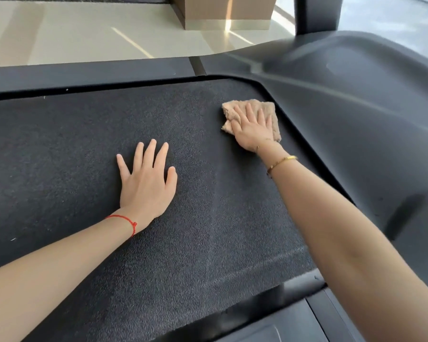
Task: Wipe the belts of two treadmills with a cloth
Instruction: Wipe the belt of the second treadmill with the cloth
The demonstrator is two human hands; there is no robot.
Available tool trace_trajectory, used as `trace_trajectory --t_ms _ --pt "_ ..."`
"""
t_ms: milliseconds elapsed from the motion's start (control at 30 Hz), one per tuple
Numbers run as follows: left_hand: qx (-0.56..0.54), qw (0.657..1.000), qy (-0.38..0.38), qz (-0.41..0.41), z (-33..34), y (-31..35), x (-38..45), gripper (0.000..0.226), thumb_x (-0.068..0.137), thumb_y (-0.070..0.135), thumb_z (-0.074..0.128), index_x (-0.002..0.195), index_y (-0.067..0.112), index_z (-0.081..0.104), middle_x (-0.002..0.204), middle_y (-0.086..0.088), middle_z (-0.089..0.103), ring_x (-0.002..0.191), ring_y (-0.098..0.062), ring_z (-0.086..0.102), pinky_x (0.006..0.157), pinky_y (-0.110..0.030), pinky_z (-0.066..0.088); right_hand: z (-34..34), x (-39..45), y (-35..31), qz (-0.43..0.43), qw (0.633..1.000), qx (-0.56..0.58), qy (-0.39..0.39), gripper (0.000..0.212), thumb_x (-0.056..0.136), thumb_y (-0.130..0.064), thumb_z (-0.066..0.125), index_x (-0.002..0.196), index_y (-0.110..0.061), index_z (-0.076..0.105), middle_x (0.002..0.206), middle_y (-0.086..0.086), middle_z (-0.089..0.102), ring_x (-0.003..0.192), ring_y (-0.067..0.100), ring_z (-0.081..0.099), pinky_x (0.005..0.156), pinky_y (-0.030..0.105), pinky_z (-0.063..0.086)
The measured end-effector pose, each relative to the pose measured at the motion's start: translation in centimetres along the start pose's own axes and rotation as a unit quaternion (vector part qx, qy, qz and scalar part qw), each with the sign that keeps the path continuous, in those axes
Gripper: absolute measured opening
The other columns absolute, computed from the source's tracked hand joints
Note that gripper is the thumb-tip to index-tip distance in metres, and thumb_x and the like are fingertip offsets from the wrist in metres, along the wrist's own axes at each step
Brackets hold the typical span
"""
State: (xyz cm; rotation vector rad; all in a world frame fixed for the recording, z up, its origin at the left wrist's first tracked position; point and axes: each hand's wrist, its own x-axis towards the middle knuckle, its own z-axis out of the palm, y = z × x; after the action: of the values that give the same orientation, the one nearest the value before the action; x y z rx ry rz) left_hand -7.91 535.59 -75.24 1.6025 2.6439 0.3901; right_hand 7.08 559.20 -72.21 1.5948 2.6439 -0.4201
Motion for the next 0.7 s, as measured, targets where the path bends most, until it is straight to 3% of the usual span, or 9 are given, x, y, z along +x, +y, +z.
trace_trajectory --t_ms 300,467,567,700 --pt "0.026 1.0 0.002 -0.006 0.1 -0.1 0.1 0.063 0.099 0.045 0.015 0.159 0.025 0.016 0.166 -0.001 0.015 0.154 -0.022 0.006 0.12 -0.063 0.006 -0.7 10.5 -4.6 -0.03 0.999 -0.018 -0.022 0.057 0.103 -0.049 0.011 0.157 -0.035 0.001 0.166 -0.001 -0.008 0.151 0.031 -0.012 0.12 0.048 -0.014" --pt "0.034 0.999 -0.008 -0.009 0.0 -0.1 0.5 0.071 0.092 0.048 0.006 0.159 0.026 0.015 0.167 0.001 0.012 0.154 -0.021 0.004 0.12 -0.063 0.005 1.2 11.2 -10.1 -0.151 0.987 -0.042 -0.031 0.057 0.103 -0.048 0.016 0.157 -0.035 0.004 0.166 -0.003 -0.005 0.152 0.03 -0.008 0.121 0.048 -0.011" --pt "0.038 0.999 -0.009 -0.011 -0.1 -0.1 0.6 0.07 0.093 0.048 0.007 0.159 0.027 0.014 0.167 0.002 0.012 0.154 -0.021 0.003 0.12 -0.062 0.006 1.6 10.6 -9.1 -0.208 0.977 -0.037 -0.02 0.055 0.103 -0.049 0.018 0.156 -0.04 0.005 0.165 -0.007 -0.002 0.152 0.027 -0.004 0.121 0.045 -0.008" --pt "0.028 1.0 -0.01 -0.01 -0.2 -0.1 0.4 0.067 0.095 0.048 0.011 0.159 0.027 0.016 0.166 0.002 0.013 0.154 -0.021 0.004 0.121 -0.062 0.005 -0.2 11.0 -3.4 -0.122 0.992 -0.043 -0.006 0.06 0.102 -0.05 0.016 0.157 -0.034 0.0 0.166 -0.003 -0.007 0.152 0.026 -0.006 0.122 0.043 -0.007"
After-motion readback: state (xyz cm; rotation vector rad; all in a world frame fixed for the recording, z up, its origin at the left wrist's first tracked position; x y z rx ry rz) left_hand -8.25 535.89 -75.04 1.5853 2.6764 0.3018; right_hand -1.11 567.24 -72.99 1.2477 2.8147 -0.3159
